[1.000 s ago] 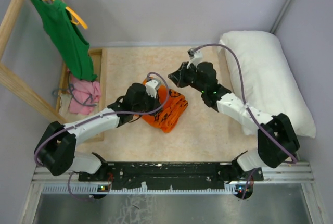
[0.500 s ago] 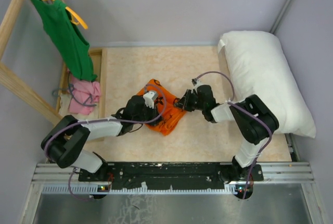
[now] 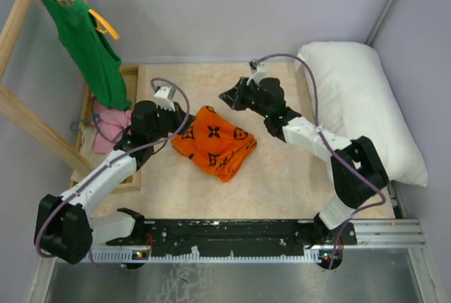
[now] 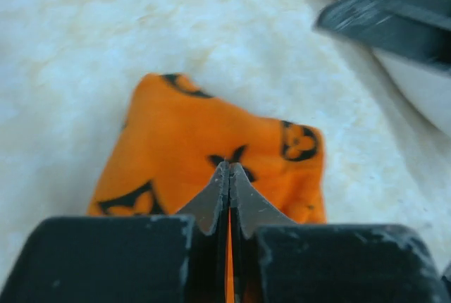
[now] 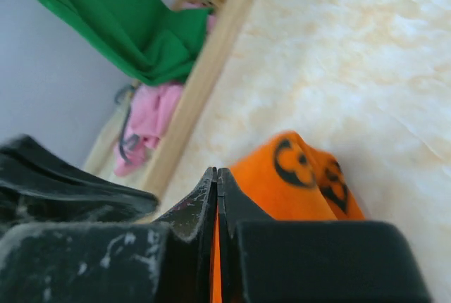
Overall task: Remove the pillowcase from the pillow
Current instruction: Adjust the pillowcase at the center of the board.
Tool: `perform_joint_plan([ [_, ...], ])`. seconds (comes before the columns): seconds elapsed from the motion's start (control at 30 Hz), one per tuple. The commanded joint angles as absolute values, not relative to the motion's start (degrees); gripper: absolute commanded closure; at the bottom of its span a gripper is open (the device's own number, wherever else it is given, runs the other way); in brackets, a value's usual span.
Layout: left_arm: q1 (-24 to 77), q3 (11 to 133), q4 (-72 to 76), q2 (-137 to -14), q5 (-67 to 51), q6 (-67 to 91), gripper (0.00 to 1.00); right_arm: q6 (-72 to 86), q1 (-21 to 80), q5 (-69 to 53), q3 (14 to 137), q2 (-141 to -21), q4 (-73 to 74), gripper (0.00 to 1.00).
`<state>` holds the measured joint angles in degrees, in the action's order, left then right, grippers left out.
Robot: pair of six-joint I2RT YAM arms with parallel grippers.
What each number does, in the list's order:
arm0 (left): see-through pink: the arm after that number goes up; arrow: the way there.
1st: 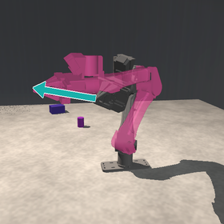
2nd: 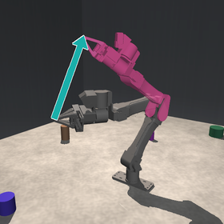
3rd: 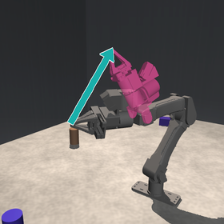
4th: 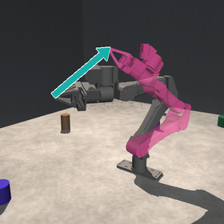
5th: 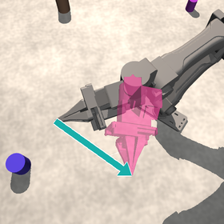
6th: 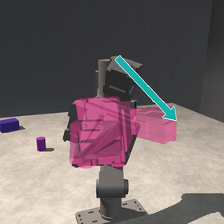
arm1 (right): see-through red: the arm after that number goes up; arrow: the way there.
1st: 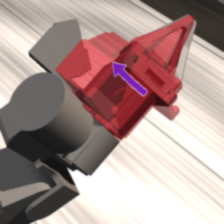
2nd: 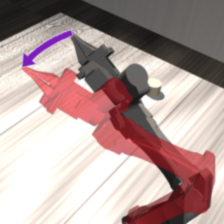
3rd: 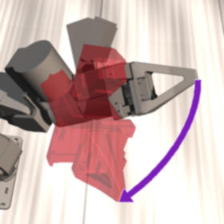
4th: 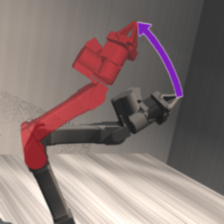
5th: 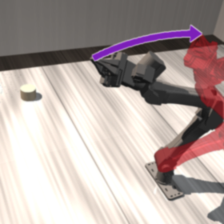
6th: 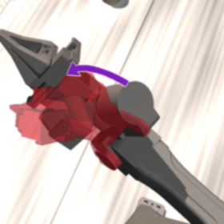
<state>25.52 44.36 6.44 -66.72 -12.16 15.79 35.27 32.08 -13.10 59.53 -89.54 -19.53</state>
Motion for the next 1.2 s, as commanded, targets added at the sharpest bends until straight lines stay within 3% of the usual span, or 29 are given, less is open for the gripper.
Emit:
perform_joint_plan([
  [0.0,18.3,35.2,10.5,-69.3,-18.1,19.4,1.00,39.5,34.0,-15.8,65.5,-100.2,-26.0,1.00],
  [0.17,12.5,24.3,32.0,-80.4,-19.8,28.6,1.00,44.1,34.3,-25.7,73.7,-119.9,-34.2,1.00],
  [0.27,11.2,23.0,37.2,-87.3,-21.6,29.7,1.00,45.1,33.8,-27.1,74.3,-125.3,-36.0,1.00],
  [0.47,10.7,27.6,35.6,-90.1,-24.2,28.4,0.99,43.7,30.1,-25.0,70.2,-123.8,-36.1,1.00],
  [0.7,10.8,45.1,21.8,-92.0,-23.6,22.6,0.94,39.8,22.8,-21.8,70.3,-113.3,-30.2,1.00],
  [0.8,10.8,50.2,16.7,-91.6,-22.5,20.4,0.87,34.3,23.2,-18.7,73.1,-107.0,-24.3,0.79],
  [0.87,10.8,51.6,14.0,-89.4,-21.6,20.2,0.77,31.6,24.8,-17.6,74.7,-103.9,-21.6,0.75],
  [0.93,10.8,51.3,11.4,-86.0,-20.7,20.5,0.69,29.2,27.4,-16.4,76.0,-102.0,-19.6,0.79],
  [1.07,10.7,47.2,5.6,-77.1,-17.6,20.0,0.59,30.0,31.5,-21.7,78.3,-103.3,-19.5,1.00],
  [1.17,10.7,42.2,2.3,-71.0,-17.2,20.2,0.58,35.9,33.0,-26.2,76.8,-106.6,-25.7,1.00],
])
